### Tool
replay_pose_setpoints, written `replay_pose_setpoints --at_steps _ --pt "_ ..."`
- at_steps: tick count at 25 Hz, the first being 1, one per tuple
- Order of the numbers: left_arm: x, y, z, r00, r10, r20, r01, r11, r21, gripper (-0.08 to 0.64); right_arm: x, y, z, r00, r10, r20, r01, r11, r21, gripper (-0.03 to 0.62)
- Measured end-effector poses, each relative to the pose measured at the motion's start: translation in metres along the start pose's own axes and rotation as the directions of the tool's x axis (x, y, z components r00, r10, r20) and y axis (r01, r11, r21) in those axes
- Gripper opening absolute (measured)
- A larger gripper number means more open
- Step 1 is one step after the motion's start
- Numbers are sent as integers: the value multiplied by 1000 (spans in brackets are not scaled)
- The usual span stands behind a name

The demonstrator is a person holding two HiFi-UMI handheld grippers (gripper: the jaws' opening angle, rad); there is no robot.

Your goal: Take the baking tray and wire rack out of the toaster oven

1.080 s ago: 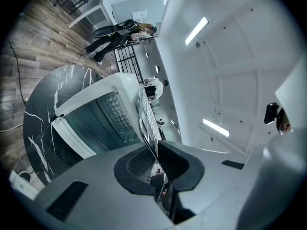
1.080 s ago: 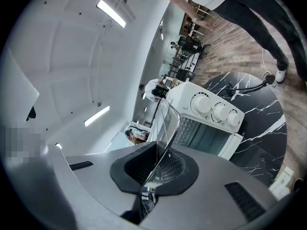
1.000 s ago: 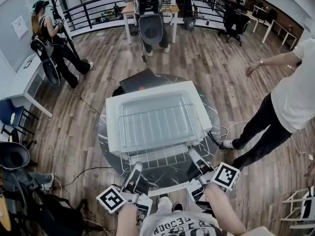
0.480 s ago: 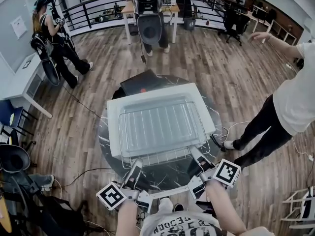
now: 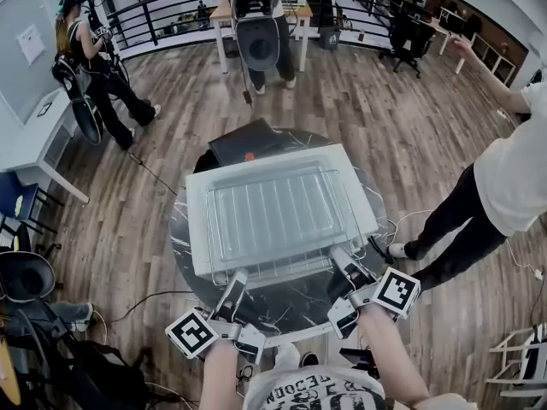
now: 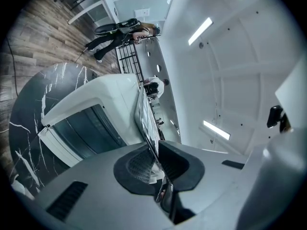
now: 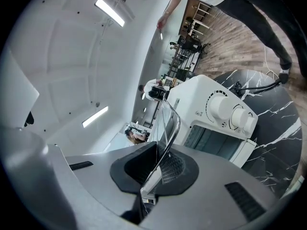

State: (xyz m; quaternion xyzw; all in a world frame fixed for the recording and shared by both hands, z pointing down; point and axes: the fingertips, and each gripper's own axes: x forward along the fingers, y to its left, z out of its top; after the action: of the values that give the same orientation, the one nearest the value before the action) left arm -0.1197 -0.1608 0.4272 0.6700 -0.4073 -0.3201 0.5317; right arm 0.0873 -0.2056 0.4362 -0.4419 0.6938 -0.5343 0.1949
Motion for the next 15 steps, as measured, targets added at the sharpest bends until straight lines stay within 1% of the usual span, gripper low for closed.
replay_pose_setpoints --at_steps 15 --pt "8 6 9 1000 -1 19 1 1000 9 21 17 0 4 1000 19 4 -19 1000 -2 6"
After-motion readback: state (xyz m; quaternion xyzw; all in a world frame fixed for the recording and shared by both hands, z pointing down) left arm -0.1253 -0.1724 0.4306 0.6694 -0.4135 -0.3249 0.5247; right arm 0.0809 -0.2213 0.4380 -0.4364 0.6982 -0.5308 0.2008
